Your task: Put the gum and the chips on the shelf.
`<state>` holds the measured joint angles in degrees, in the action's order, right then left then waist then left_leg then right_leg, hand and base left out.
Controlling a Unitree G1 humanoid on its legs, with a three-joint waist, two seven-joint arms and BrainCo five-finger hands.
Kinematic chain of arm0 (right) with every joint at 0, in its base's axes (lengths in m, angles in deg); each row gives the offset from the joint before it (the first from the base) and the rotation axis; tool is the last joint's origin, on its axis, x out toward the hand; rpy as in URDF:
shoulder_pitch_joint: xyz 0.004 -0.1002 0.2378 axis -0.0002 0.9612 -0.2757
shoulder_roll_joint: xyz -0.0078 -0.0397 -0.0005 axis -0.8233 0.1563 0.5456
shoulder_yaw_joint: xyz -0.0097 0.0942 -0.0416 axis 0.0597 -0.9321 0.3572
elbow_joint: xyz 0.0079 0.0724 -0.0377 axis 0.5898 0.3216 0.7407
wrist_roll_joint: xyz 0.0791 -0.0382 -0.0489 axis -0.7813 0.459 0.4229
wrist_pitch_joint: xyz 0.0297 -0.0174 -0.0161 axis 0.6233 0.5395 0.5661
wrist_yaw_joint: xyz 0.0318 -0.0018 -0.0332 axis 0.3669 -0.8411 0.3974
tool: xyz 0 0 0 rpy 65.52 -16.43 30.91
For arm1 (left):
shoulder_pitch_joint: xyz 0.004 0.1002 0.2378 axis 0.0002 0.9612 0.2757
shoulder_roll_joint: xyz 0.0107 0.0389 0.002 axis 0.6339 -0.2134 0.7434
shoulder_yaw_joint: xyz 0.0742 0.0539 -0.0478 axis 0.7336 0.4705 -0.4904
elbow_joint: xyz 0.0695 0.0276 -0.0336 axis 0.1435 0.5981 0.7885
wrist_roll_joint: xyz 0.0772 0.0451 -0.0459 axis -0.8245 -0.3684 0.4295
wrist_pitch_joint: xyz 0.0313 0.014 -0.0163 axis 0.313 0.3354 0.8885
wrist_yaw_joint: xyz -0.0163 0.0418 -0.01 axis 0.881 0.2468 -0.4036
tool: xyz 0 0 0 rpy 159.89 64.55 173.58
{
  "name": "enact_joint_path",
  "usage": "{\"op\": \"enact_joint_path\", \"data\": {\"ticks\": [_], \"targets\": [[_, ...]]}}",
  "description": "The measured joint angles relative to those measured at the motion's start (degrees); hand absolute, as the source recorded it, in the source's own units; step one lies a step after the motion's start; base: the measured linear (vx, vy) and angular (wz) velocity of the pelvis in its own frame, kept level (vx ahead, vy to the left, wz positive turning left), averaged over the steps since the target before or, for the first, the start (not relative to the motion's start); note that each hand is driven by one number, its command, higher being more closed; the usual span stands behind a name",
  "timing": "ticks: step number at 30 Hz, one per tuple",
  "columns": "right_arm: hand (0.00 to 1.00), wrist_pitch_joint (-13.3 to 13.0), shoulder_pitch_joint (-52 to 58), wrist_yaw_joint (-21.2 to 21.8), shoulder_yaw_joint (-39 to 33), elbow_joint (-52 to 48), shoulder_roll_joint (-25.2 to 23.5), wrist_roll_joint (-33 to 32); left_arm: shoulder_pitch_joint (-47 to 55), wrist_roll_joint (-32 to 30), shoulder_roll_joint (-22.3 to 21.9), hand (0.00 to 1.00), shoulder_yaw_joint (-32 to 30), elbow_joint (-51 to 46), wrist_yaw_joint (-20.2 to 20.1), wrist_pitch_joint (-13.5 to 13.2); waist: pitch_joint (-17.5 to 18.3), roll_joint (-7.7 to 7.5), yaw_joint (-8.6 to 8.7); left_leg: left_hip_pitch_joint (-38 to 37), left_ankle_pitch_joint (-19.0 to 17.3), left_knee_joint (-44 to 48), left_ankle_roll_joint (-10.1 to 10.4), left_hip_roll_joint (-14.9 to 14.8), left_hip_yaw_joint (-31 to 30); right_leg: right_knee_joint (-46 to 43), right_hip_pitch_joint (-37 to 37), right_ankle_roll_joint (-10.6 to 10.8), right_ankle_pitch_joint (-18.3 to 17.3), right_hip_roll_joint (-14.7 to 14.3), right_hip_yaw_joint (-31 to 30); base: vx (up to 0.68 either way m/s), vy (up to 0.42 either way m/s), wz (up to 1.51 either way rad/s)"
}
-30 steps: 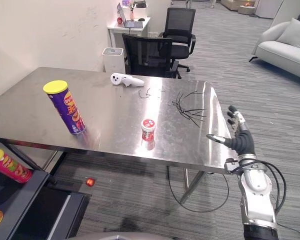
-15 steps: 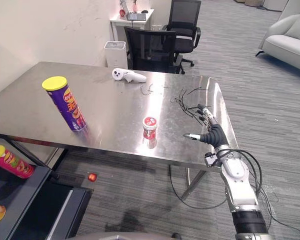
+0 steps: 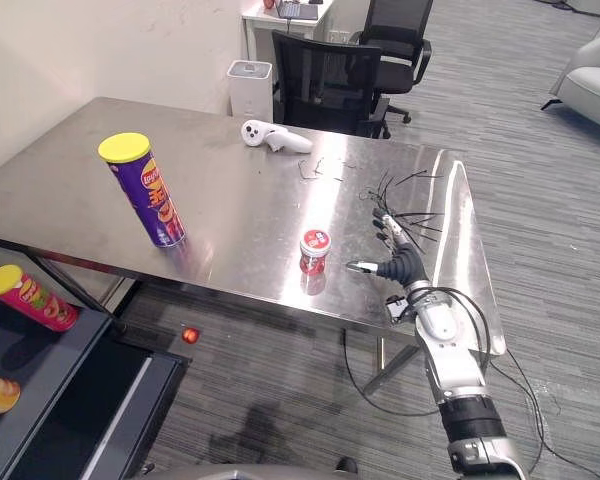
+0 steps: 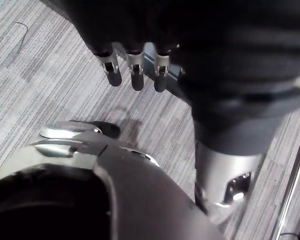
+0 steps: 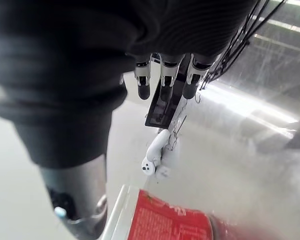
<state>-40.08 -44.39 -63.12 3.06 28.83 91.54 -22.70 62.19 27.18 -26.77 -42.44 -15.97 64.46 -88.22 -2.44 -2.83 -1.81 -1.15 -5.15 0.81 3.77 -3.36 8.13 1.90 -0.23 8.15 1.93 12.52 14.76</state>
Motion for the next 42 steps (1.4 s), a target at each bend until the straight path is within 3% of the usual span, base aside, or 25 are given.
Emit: {"op": "enact_joint_path", "data": {"ticks": [24, 25, 35, 42], "targets": [[0.0, 1.2, -5.2, 2.0, 8.0, 2.7, -0.6, 0.0, -0.7, 0.2, 0.9, 0.0, -0.3, -0.5, 0.0, 0.0, -2.8, -1.08, -0.91, 0.1, 2.1, -2.7, 0.1, 0.1, -2.2, 0.1, 0.0, 0.0, 0.0, -0.1, 1.9, 0.0, -0.006, 0.04], [1.0, 1.2, -5.3, 2.0, 8.3, 2.8, -0.7, 0.0, -1.0, 0.2, 0.9, 0.0, -0.3, -0.5, 0.0, 0.0, -3.0, -1.06, -1.33, 0.1, 2.1, -2.7, 0.1, 0.1, -2.3, 0.1, 0.0, 0.0, 0.0, -0.2, 1.9, 0.0, 0.0, 0.0], [1.0, 1.7, -10.8, -0.4, 8.4, 8.8, -2.3, 2.1, -2.0, 0.4, 0.9, 0.0, -0.4, -0.6, 1.0, 0.1, -4.0, -1.32, -2.98, 0.9, 2.2, -2.7, 0.0, 0.1, -2.9, 0.2, 0.2, 0.0, 0.0, -0.2, 2.5, 0.0, -0.003, 0.02], [1.0, 1.7, -12.1, -1.2, 8.2, 9.0, -4.5, 2.1, -2.3, 0.5, 0.9, 0.0, -0.9, -1.0, 1.6, 0.4, -5.4, -1.75, -3.19, 1.1, 2.5, -2.8, 0.1, 0.1, -3.7, 0.3, 0.0, 0.0, 0.0, -0.2, 3.3, 0.0, -0.007, 0.06]]}}
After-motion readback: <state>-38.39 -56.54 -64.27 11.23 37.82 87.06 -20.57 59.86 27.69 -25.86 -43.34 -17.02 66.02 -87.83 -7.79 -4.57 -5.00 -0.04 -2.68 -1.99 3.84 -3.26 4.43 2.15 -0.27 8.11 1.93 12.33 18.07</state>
